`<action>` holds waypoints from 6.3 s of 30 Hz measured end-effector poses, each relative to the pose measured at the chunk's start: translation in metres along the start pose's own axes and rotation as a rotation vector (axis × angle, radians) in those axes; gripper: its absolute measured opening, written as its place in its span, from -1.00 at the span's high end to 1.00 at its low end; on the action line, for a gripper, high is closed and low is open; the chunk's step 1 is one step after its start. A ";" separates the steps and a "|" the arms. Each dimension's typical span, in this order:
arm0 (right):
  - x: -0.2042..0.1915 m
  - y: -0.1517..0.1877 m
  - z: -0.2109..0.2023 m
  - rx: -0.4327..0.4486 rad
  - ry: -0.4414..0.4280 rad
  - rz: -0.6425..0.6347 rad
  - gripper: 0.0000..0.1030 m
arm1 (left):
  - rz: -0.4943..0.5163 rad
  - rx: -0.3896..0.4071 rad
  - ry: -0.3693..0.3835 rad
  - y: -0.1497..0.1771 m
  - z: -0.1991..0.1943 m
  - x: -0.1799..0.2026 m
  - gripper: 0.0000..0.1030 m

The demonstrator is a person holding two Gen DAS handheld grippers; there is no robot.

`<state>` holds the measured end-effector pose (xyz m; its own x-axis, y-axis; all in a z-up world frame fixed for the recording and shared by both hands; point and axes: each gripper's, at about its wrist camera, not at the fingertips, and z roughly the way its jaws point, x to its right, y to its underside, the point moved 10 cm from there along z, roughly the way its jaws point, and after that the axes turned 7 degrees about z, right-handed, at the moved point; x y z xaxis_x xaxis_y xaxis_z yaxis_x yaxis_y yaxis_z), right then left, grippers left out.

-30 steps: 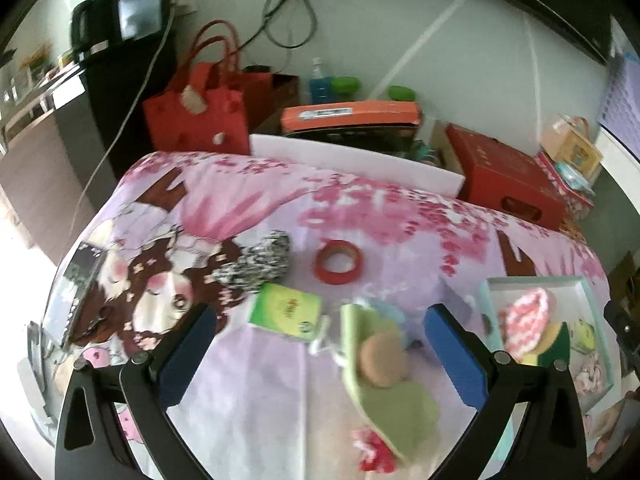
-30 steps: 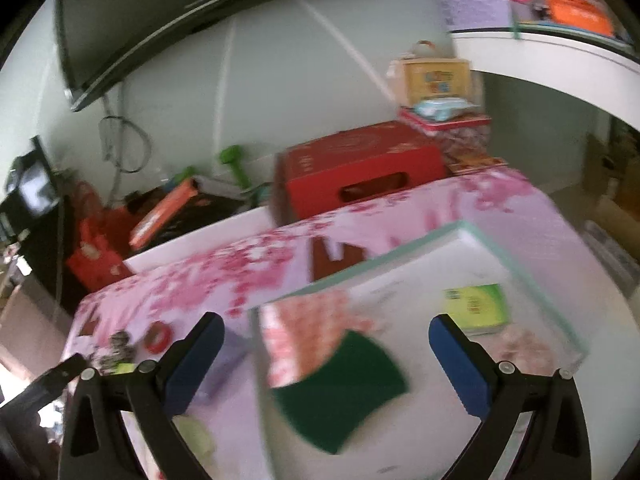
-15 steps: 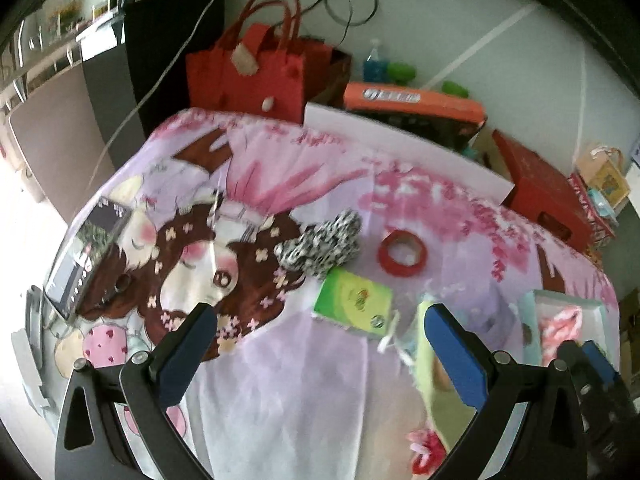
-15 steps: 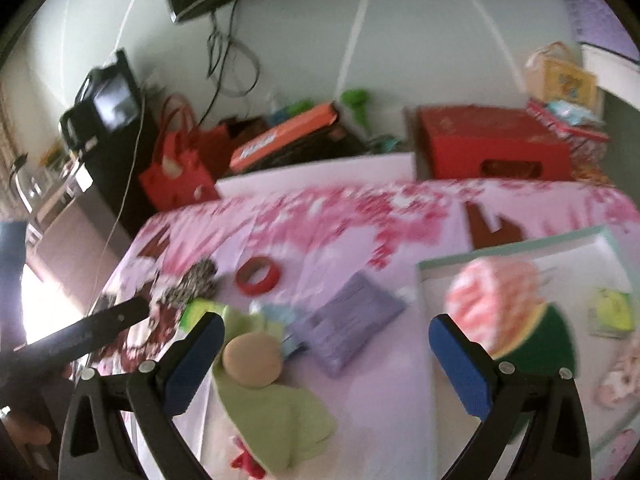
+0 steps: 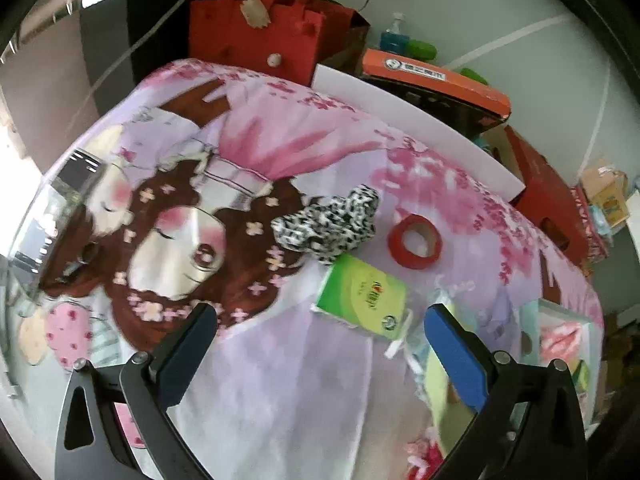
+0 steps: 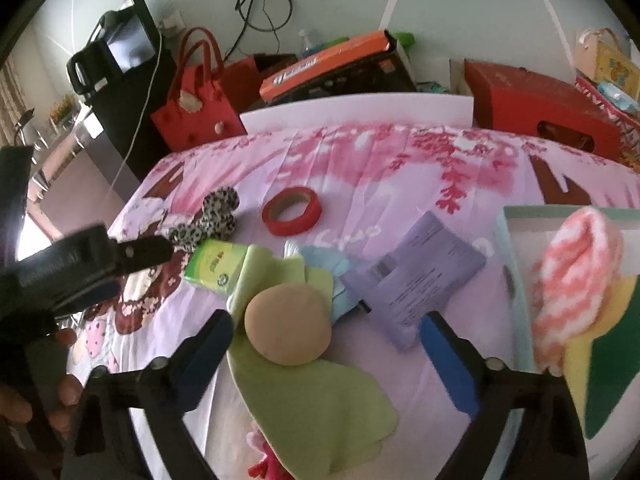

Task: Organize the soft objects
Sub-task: 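Grasp the beige round puff with the right tool while the left tool grasps the green tissue pack, then carry the puff and tissue pack into the teal-rimmed tray and open both tools, then withdraw both open tools from the tray back toward the pile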

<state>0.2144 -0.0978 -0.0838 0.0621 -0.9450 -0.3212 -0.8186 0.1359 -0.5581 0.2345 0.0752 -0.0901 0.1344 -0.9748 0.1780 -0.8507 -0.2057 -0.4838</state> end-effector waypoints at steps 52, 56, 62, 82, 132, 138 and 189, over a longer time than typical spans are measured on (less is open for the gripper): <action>0.005 0.012 0.011 -0.060 0.028 -0.002 -0.01 | 0.015 -0.072 -0.015 0.001 0.070 0.012 -0.60; 0.006 0.012 0.011 -0.062 0.028 0.001 -0.01 | -0.012 -0.061 0.000 -0.002 0.066 0.008 -0.30; 0.007 0.013 0.011 -0.067 0.029 0.005 0.00 | 0.004 -0.065 -0.003 -0.002 0.062 0.011 -0.28; 0.008 -0.004 -0.015 0.012 0.007 0.026 0.00 | -0.079 0.013 0.158 -0.011 0.000 0.019 -0.28; 0.292 0.002 -0.169 0.181 0.371 0.527 0.00 | 0.664 -0.035 0.398 0.118 -0.037 0.302 -0.28; 0.285 0.005 -0.171 0.171 0.346 0.507 -0.01 | 0.738 -0.082 0.405 0.151 -0.038 0.315 -0.28; 0.265 -0.009 -0.156 0.187 0.359 0.477 -1.00 | 0.306 0.080 0.105 0.026 -0.024 0.163 -1.00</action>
<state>0.1494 -0.3957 -0.0447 -0.5078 -0.8042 -0.3088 -0.5933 0.5864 -0.5515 0.2221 -0.0874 -0.0530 -0.1781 -0.9790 0.0991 -0.8003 0.0855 -0.5935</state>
